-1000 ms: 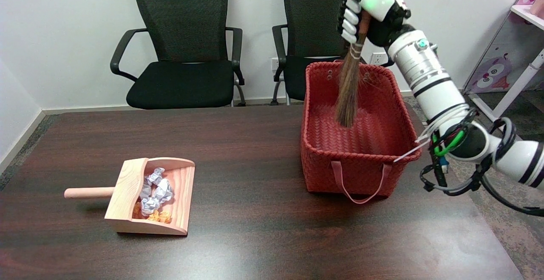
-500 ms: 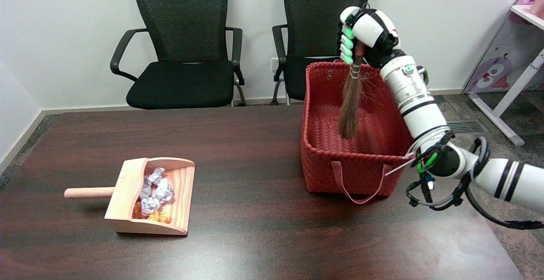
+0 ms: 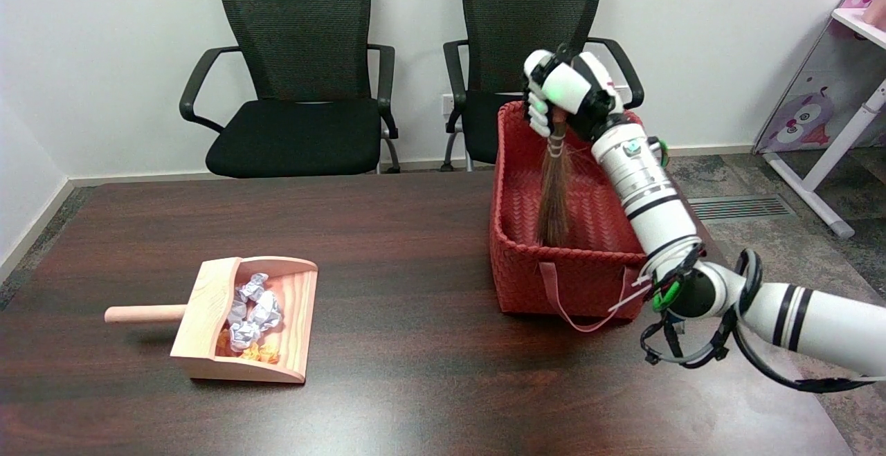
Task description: Place the broom in the basket.
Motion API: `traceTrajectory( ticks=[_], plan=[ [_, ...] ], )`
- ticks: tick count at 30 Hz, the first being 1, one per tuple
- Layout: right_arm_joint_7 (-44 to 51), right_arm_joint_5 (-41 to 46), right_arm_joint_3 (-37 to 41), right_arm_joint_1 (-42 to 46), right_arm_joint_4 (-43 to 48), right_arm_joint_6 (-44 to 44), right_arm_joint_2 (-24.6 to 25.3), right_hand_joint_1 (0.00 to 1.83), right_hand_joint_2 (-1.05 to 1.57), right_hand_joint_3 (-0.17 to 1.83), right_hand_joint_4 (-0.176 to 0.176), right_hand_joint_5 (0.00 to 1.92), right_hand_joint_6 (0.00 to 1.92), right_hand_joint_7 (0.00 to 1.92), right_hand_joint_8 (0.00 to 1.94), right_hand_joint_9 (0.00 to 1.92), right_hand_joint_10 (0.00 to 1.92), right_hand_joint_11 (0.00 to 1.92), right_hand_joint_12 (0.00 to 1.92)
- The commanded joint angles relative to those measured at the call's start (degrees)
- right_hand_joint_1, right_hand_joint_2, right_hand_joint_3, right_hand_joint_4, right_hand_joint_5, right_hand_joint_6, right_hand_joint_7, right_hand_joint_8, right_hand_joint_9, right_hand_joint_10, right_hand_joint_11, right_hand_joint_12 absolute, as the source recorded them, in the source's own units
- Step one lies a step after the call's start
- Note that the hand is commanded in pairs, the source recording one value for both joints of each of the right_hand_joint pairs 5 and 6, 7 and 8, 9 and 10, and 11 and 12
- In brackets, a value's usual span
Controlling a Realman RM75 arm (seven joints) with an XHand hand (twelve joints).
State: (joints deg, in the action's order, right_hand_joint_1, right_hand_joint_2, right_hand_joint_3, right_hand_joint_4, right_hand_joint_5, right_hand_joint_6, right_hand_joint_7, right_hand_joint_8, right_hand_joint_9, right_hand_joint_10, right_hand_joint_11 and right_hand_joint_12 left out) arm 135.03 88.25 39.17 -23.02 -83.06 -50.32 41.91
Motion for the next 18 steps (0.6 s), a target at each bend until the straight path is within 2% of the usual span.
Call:
traceTrajectory(
  ticks=[1,14,17,18],
  plan=[
    [-0.2,-5.6,-5.0,2.1,2.8,-0.4,3.3,0.83,1.13,1.72,0.001,1.92,1.92,1.92,1.92,1.92,1.92,1.92,1.92],
    [-0.3,-6.7,-5.7,3.2,5.2,-0.4,6.6,0.82,1.09,1.74,0.009,1.92,1.92,1.92,1.92,1.92,1.92,1.92,1.92],
    [-0.3,-7.6,-5.7,3.1,5.5,-0.7,6.7,0.8,0.95,1.77,0.021,1.92,1.92,1.92,1.92,1.92,1.92,1.92,1.92],
    [-0.3,-7.7,-5.7,3.0,5.5,-0.8,6.7,0.79,0.88,1.75,0.036,1.92,1.92,1.92,1.92,1.92,1.92,1.92,1.92]
  ],
)
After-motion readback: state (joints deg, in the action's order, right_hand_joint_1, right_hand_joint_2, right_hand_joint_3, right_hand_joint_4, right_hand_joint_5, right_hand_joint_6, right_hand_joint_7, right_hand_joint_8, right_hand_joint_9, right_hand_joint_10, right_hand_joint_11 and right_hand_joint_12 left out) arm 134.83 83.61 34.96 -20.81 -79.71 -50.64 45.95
